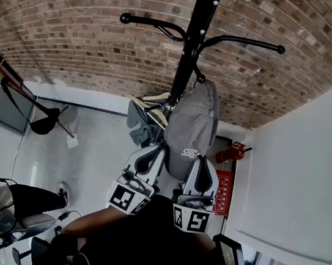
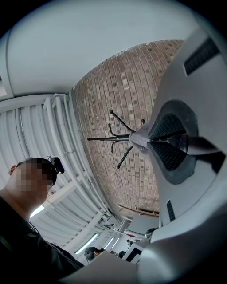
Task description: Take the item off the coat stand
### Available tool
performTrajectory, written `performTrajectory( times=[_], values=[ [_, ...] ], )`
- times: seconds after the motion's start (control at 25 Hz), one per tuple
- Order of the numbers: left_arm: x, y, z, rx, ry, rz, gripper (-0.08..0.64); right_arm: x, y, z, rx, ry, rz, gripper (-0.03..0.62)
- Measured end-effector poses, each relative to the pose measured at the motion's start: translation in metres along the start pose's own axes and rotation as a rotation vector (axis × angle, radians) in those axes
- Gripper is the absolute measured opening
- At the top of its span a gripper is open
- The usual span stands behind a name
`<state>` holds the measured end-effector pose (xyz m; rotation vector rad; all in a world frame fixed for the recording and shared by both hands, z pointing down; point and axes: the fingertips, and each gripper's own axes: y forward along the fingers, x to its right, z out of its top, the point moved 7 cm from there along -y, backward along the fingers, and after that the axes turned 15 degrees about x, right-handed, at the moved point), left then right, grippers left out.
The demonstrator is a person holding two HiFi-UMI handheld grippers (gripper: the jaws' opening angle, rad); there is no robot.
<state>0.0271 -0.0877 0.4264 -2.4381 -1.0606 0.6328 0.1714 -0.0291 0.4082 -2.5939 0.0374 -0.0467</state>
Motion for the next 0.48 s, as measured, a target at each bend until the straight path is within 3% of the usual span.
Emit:
performTrajectory(
  times=[0.48],
  values=[
    [-0.003,0.013,-0.004,0.017,-0.005,-0.01,0.017,0.01,0.012,-0.003,0.014,-0.019,0.011,0.034]
  ],
)
